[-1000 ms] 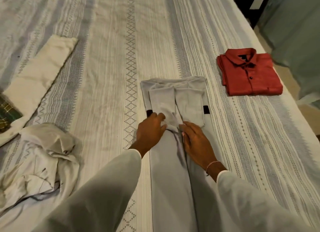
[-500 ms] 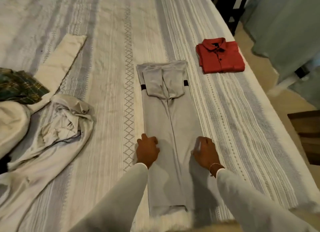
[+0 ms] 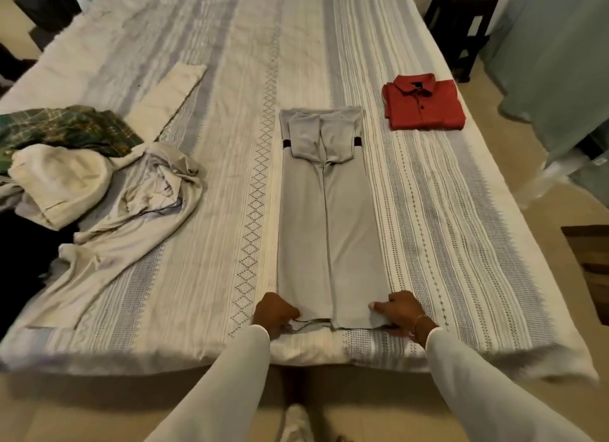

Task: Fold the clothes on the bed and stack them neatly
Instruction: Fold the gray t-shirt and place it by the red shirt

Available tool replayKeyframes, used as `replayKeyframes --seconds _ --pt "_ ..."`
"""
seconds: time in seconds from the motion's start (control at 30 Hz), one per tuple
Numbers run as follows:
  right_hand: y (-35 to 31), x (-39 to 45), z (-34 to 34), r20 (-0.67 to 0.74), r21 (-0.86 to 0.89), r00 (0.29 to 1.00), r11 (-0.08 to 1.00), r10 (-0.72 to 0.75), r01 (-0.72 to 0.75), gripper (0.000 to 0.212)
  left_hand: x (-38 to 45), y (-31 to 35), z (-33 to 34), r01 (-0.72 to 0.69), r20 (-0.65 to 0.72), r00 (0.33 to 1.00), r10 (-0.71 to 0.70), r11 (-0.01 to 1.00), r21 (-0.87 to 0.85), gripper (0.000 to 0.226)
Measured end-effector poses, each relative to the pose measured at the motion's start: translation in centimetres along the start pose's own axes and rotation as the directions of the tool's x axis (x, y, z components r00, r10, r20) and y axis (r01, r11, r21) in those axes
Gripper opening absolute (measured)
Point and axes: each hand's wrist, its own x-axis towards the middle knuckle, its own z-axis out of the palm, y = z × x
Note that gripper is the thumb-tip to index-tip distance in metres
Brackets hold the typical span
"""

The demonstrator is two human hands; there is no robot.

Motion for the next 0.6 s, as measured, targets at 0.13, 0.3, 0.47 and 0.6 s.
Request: replayKeyframes --seconds 0.13,0.3,0.47,0.6 --pt "2.1 -1.3 0.6 0.002 0.184 1.000 0.983 0.023 -0.023 0.019 -0.8 -2.5 0.4 -0.026 -0.061 0.998 0.018 0.991 -0.128 0.051" --pt "3.7 -2.5 0.6 -0.035 0.144 0.999 0.990 0.007 -0.002 0.024 -2.8 -3.6 0.6 0.060 0.050 0.998 -0.046 0.944 -0.324 0.043" --pt "4.4 -4.2 0.3 -0.005 0.163 1.000 0.987 -0.001 0.002 0.025 -4.6 -4.6 0.6 0.091 0.100 0.993 -0.057 0.918 -0.385 0.041" --pt "2.7 -5.1 -0.4 -0.003 0.279 0.995 0.956 -0.097 0.094 0.052 -4.9 -3.3 0.0 0.052 0.084 0.996 -0.018 0.901 -0.431 0.025"
